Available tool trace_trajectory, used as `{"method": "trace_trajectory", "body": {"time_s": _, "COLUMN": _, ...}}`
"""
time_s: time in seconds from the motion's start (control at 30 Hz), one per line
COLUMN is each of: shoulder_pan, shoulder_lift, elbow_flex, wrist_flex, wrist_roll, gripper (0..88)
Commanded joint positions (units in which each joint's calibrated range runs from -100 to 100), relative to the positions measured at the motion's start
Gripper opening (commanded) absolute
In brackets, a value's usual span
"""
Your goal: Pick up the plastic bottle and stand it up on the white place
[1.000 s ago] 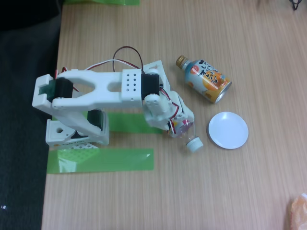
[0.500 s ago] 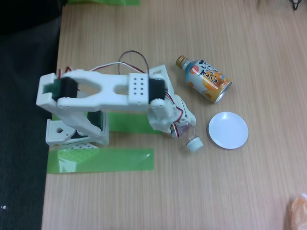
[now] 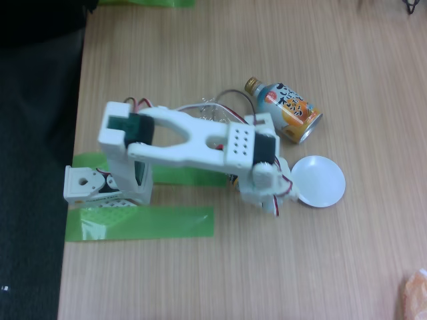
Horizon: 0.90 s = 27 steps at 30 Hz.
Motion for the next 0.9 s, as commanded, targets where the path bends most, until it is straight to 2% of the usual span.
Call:
{"method": "trace_trajectory", "body": {"time_s": 0.0, "shoulder_pan": 0.96, "shoulder_lift": 2.47, "elbow_flex": -4.6, "wrist_flex": 0.14, "wrist_roll": 0.38, "gripper": 25.5}}
{"method": "trace_trajectory", "body": {"time_s": 0.87, "shoulder_pan": -0.89, "shoulder_lift": 5.24, "elbow_flex": -5.23, "wrist_flex": 3.4, "wrist_roll": 0.54, "gripper": 25.5}}
